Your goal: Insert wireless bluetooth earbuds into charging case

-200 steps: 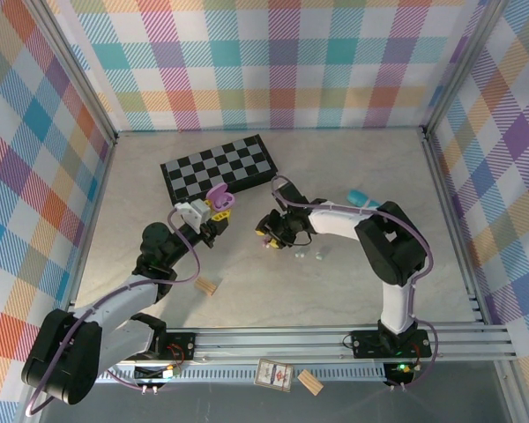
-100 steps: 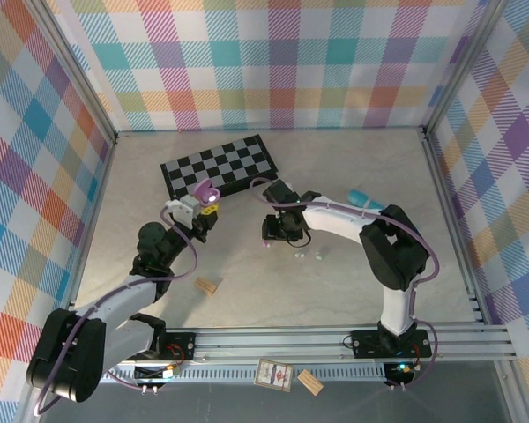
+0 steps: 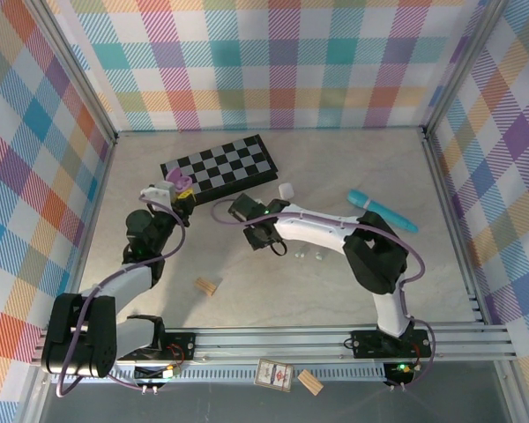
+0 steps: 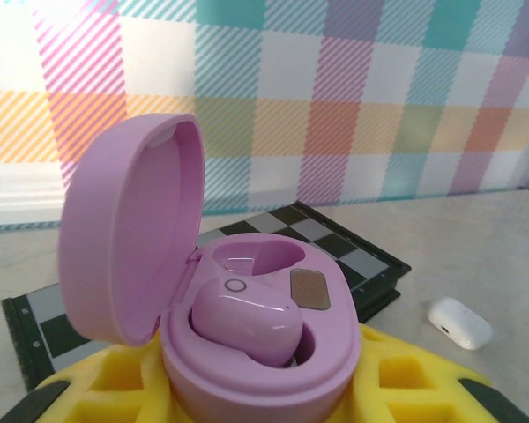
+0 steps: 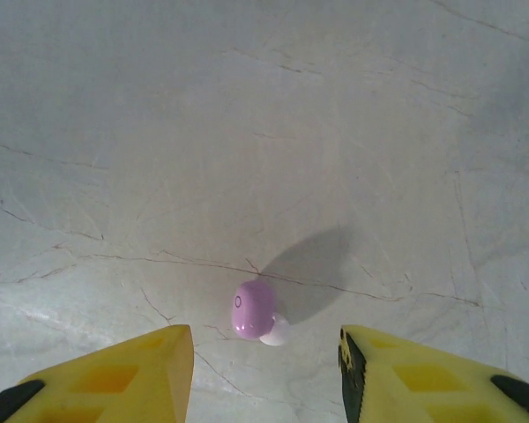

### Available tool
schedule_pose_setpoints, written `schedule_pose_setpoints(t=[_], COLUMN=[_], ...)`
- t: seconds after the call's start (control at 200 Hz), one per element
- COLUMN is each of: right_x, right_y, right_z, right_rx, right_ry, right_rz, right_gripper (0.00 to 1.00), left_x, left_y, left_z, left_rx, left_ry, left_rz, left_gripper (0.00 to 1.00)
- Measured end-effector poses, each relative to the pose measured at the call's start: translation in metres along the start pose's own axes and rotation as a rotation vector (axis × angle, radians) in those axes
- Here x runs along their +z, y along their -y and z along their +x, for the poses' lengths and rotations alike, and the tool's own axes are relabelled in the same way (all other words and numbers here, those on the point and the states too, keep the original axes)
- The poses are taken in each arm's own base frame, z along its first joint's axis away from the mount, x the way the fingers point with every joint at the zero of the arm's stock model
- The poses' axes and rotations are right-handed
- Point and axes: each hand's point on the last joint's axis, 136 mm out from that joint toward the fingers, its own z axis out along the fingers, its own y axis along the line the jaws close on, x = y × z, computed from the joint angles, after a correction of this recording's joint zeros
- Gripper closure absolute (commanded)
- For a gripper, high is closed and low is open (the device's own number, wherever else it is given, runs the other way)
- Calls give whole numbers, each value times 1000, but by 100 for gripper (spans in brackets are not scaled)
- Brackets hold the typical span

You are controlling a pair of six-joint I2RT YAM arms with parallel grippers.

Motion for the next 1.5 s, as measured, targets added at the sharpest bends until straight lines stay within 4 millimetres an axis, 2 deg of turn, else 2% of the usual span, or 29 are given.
schedule_pose_setpoints(t=[0.2,0.515,0.75,1.175,1.5], right_x=[14,27,32,33,33], right_y=[-3,-2,1,1,9], right_z=[6,9,15,11,15], right_rx=[-99,-150,-163,-178,-175], right_ry=[-18,-37,-64,-74,-93], right_rz=[90,143,165,205,252], right_gripper=[53,55,59,64,67], left_x=[0,-1,-1,-1,-2], left_y=[-10,-6,-3,-1,1], left_z=[-3,-2,-2,-2,-5], left_rx=[-18,-28,-36,-39,-37], left_ry=[7,1,-1,0,6], left_rz=[-25,5,28,38,47], left_gripper=[71,71,71,71,71])
